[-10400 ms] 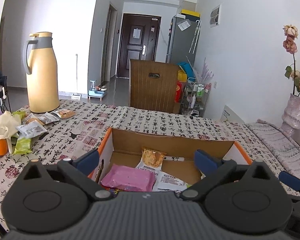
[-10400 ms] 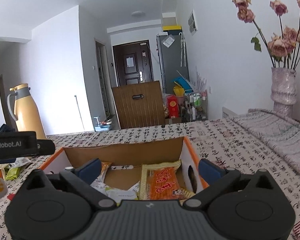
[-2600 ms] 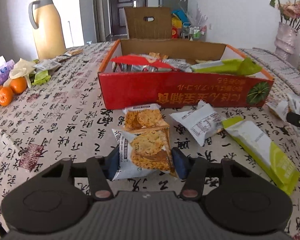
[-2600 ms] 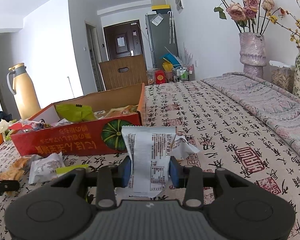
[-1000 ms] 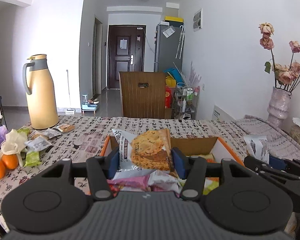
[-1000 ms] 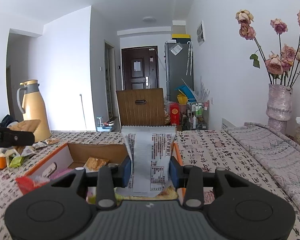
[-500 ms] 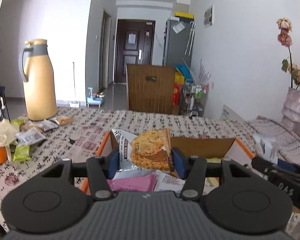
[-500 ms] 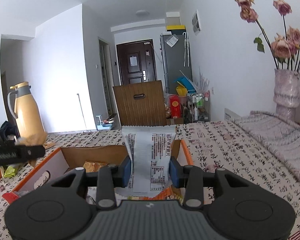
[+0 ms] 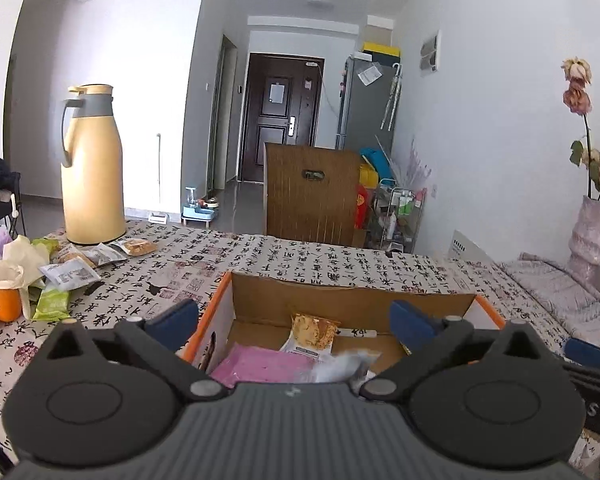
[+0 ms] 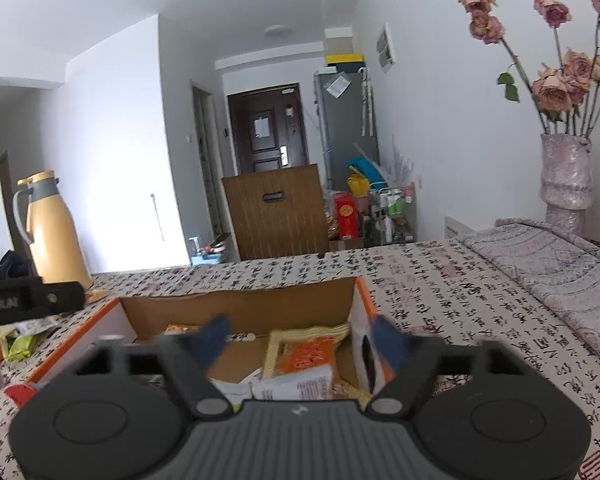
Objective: Organize snacks
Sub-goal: 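Carry both packets over the box and open both grippers inside, then move both tools back over the remaining pile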
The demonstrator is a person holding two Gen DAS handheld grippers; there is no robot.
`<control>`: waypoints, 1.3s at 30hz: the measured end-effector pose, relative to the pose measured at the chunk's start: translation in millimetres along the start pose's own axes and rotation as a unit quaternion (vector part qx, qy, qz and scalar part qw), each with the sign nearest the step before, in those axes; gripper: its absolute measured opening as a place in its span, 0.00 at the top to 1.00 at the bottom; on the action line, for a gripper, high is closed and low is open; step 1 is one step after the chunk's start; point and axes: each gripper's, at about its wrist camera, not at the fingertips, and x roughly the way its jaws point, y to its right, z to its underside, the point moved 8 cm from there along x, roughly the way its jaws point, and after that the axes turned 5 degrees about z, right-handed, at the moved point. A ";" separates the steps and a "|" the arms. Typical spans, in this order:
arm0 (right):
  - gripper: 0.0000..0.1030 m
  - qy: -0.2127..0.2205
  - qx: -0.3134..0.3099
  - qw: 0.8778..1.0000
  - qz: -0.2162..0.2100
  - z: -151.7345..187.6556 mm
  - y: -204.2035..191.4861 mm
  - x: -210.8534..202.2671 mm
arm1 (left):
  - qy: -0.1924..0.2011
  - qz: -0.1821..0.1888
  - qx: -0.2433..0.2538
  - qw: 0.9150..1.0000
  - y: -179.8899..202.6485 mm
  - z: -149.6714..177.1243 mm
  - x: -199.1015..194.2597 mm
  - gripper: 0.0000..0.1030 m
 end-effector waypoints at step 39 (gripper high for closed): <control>0.00 0.036 -0.013 0.999 0.009 -19.7 -3.7 -69.8 | 0.007 0.016 -0.030 0.999 -6.0 -12.6 -64.4 0.00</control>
